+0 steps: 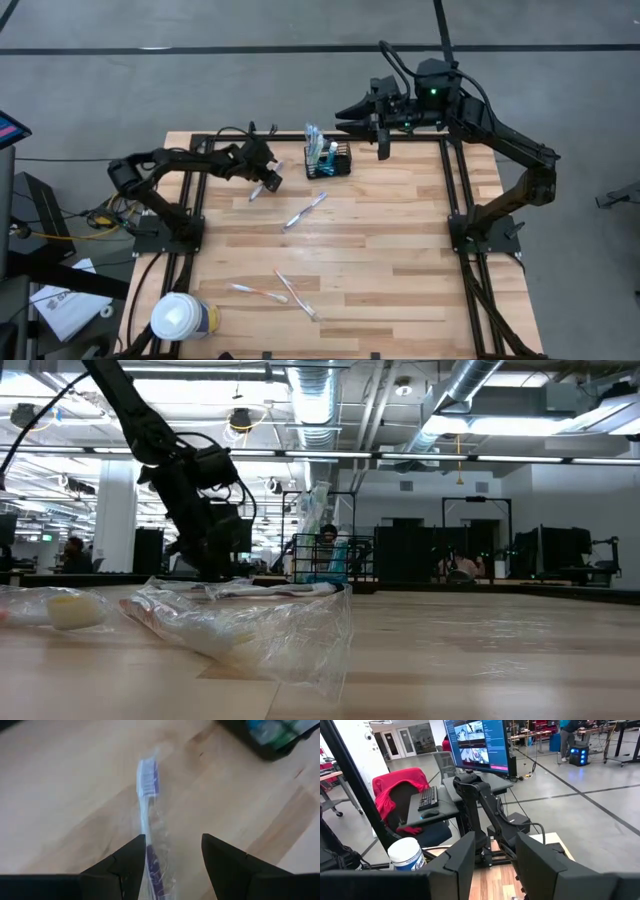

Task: Pick & Place toothbrushing station
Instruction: Put the top purple toothbrush into the black wire organizer

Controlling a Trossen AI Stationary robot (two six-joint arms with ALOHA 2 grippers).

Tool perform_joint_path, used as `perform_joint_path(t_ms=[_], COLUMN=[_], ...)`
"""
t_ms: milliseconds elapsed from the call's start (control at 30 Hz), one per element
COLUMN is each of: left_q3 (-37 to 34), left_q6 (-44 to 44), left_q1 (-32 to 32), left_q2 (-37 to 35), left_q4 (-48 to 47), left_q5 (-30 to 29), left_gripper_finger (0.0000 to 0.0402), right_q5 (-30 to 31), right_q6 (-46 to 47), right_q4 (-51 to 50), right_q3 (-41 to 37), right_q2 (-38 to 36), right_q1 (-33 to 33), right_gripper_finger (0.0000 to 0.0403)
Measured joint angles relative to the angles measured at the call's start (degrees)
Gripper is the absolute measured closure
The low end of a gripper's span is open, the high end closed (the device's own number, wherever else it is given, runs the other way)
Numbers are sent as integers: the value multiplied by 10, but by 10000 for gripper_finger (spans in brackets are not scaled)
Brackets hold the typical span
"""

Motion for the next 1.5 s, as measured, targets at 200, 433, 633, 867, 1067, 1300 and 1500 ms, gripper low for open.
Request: perform_joint_path(t_ms=[200,433,633,867,1067,1300,1500], left_q3=[0,0,1,0,0,0,2], left_q6=[-29,-31,-32,-27,-28,-21,-5], left_q1=[-3,7,27,34,18,12,12], left_q2=[16,-41,-113,-134,-95,-31,-14], left_q4=[-13,-27,-63,-172,-173,-180,-180], left_q5=[26,27,26,58,73,73,74], left_gripper_finger=[213,213,212,210,210,209,214], right_q5=[0,-1,-2,-2,-3,-10,-13], right_q6=[-13,-19,-21,-36,-36,-34,-34], right_q4=[0,0,0,-1,-1,-1,-1], right_q3=[0,0,0,0,0,0,0], right_q2=[0,0,0,0,0,0,0], right_q1=[0,-1,-1,-1,-4,-1,1], right_gripper_finger=[269,269,269,269,269,269,269])
